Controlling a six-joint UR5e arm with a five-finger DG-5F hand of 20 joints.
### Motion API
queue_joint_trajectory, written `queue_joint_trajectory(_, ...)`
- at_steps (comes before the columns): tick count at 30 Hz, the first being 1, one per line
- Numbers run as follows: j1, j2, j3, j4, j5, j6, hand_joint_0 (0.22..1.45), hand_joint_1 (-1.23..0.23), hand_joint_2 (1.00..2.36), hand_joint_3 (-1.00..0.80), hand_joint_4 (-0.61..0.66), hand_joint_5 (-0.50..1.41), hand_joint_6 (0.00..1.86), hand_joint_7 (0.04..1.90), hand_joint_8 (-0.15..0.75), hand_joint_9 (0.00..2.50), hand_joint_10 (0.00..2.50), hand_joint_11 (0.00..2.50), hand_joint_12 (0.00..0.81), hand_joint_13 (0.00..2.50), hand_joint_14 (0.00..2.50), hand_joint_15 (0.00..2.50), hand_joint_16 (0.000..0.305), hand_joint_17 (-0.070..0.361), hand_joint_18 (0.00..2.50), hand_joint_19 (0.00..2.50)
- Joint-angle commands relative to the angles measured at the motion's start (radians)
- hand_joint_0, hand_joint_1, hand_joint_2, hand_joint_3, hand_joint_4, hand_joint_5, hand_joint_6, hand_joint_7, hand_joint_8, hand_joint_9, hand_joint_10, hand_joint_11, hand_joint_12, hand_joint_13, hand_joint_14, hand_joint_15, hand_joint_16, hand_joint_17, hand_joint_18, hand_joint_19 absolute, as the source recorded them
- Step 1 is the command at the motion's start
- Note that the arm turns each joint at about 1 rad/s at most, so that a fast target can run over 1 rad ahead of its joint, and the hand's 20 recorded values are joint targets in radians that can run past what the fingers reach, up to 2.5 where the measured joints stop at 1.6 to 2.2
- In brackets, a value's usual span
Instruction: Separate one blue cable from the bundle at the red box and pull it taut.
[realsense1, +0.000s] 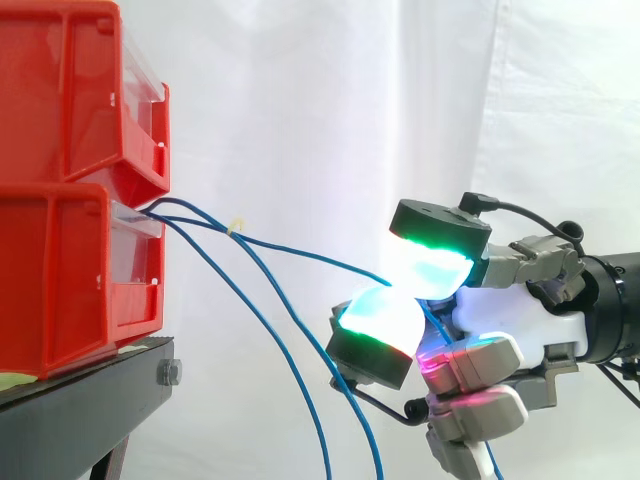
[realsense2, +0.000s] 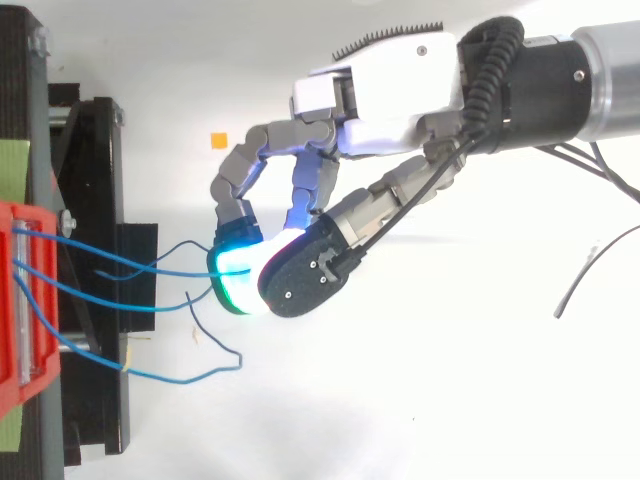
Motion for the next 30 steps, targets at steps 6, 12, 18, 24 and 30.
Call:
queue_joint_trajectory(6, -0.009, 0.000, 0.000, 0.009, 0.000, 0.038, 0.61, -0.62, 1.01, -0.42, 0.17, -0.19, 0.91, 0.98, 0.351, 1.11, 0.01, 1.28, 0.366, 1.16, 0.02, 1.22, 0.045, 0.101, 0.91, 0.72)
queue_joint_trajectory(12, -0.015, 0.000, -0.002, 0.074, 0.041, 0.031, 0.57, -0.54, 1.00, -0.50, 0.18, -0.20, 0.88, 0.96, 0.358, 1.08, 0.01, 1.24, 0.383, 1.13, 0.02, 1.16, 0.047, 0.106, 0.89, 0.73)
queue_joint_trajectory(18, -0.012, -0.002, -0.002, 0.149, 0.086, 0.036, 0.62, -0.53, 1.00, -0.44, 0.17, -0.19, 0.87, 1.01, 0.359, 1.09, 0.01, 1.23, 0.369, 1.13, 0.02, 1.16, 0.046, 0.103, 0.89, 0.74)
queue_joint_trajectory(24, -0.009, -0.002, -0.002, 0.155, 0.089, 0.042, 0.62, -0.61, 1.02, -0.28, 0.08, -0.17, 0.88, 1.08, 0.347, 1.13, 0.01, 1.26, 0.378, 1.13, 0.02, 1.13, 0.046, 0.103, 0.90, 0.73)
queue_joint_trajectory(30, -0.007, -0.002, -0.002, 0.158, 0.089, 0.042, 0.61, -0.63, 1.02, -0.21, 0.08, -0.15, 0.88, 1.13, 0.347, 1.13, 0.01, 1.26, 0.380, 1.11, 0.02, 1.10, 0.046, 0.103, 0.90, 0.74)
